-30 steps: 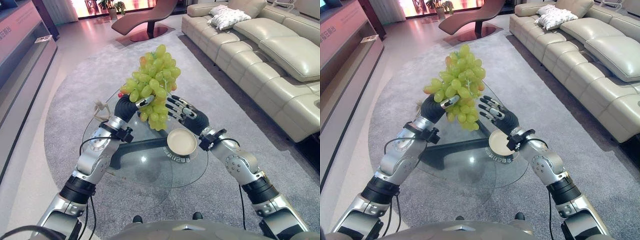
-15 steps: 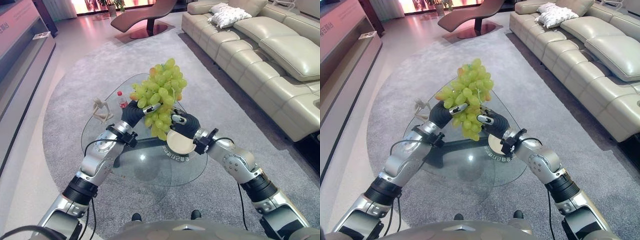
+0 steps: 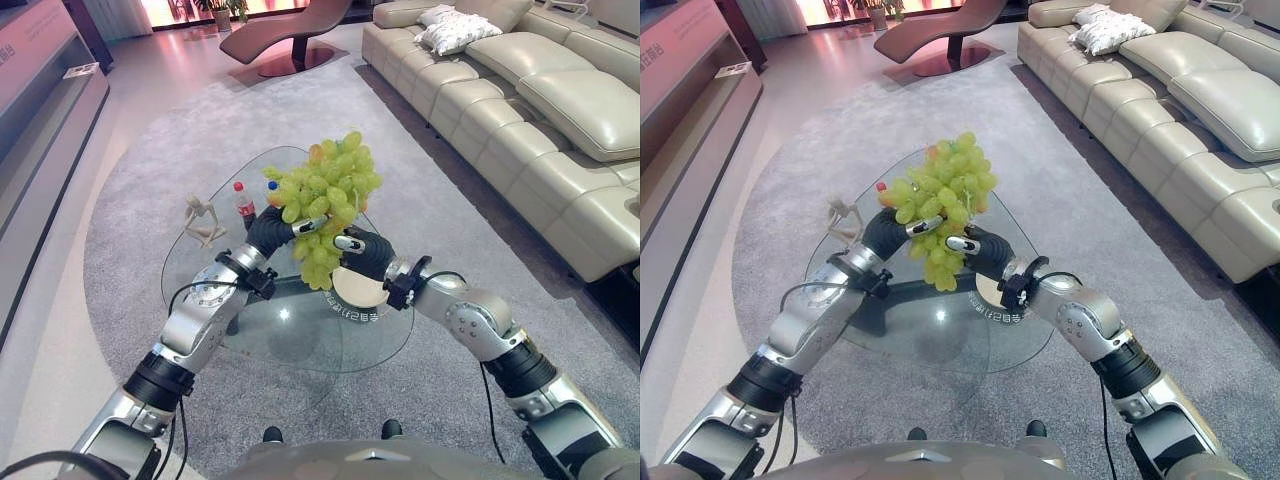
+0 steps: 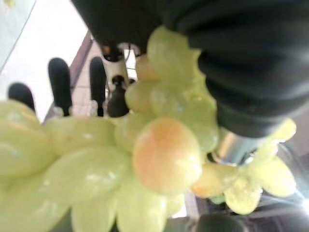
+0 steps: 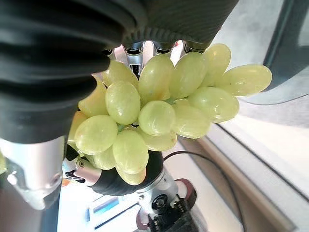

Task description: Pick up fruits into the plate

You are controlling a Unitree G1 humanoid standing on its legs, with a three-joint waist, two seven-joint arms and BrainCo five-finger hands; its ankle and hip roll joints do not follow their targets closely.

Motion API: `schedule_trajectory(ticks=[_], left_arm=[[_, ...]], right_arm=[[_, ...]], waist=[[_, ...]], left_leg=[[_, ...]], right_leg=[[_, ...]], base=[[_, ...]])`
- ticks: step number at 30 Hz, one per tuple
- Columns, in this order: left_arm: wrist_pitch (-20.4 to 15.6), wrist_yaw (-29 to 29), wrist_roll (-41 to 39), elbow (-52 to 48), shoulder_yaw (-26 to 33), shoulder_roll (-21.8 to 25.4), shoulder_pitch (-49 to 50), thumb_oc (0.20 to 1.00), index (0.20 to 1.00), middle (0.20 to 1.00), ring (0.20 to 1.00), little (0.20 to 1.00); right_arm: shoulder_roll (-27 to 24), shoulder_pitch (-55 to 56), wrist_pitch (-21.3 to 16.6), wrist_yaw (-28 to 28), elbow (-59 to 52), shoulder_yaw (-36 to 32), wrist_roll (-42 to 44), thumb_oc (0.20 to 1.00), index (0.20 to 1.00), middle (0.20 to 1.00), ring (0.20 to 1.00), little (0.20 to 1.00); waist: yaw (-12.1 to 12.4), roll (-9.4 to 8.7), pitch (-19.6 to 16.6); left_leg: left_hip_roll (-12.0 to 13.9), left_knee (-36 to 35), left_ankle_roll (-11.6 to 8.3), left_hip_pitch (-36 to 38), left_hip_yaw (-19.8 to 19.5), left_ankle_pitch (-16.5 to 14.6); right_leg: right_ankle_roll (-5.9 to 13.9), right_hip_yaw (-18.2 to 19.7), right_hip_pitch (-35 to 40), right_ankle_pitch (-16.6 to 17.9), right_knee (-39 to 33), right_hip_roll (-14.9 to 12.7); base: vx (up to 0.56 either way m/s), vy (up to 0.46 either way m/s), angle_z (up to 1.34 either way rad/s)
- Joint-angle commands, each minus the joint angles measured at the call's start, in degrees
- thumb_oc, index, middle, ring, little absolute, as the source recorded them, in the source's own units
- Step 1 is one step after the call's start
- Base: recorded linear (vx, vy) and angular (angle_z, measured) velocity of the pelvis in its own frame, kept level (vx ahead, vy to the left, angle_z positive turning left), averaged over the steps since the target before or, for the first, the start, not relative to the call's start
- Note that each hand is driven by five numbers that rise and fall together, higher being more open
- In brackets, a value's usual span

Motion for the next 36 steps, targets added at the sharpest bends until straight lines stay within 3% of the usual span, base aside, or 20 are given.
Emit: schedule_trajectory(ticks=[1,11,29,36], left_arm=[[-2.82,0.91,2.59,-0.11,-2.53,1.56,-11.53,0.2,0.2,0.2,0.2,0.2],[-1.4,1.92,10.06,1.38,-4.13,4.41,-14.04,0.2,0.2,0.2,0.2,0.2],[-0.9,8.0,12.21,2.84,-7.08,-2.03,-16.86,0.2,0.2,0.2,0.2,0.2],[-0.84,9.5,14.44,2.2,-7.49,-2.24,-18.92,0.2,0.2,0.2,0.2,0.2]], right_arm=[[2.64,-5.39,1.65,5.05,-6.73,4.77,2.07,1.0,1.0,1.0,1.0,1.0],[0.93,-7.52,4.33,6.51,-6.94,7.46,0.7,1.0,1.0,1.0,1.0,1.0],[6.88,-9.15,7.25,6.68,-4.26,10.91,0.19,1.0,1.0,1.0,1.0,1.0],[7.69,-10.01,9.33,6.6,-4.3,12.13,1.4,1.0,1.0,1.0,1.0,1.0]], waist=[[0.08,-3.32,-0.28],[0.0,-3.31,-0.11],[-0.03,-3.72,-0.38],[-0.21,-3.73,-0.48]], left_leg=[[-1.57,2.01,1.48,1.81,1.38,-8.37],[-1.68,2.05,1.53,1.74,0.56,-8.22],[-1.88,2.05,1.67,1.84,-0.03,-8.37],[-1.89,2.07,1.64,1.8,-0.01,-8.33]], right_leg=[[0.89,-2.08,3.18,-6.87,3.42,-1.74],[0.61,-1.48,3.26,-7.38,3.86,-1.29],[0.29,-1.1,3.53,-7.98,4.1,-0.83],[0.24,-1.02,3.44,-8.11,4.26,-0.79]], base=[[0.0,0.0,0.0],[0.0,0.0,0.0],[0.0,0.0,0.0],[0.0,0.0,0.0]])
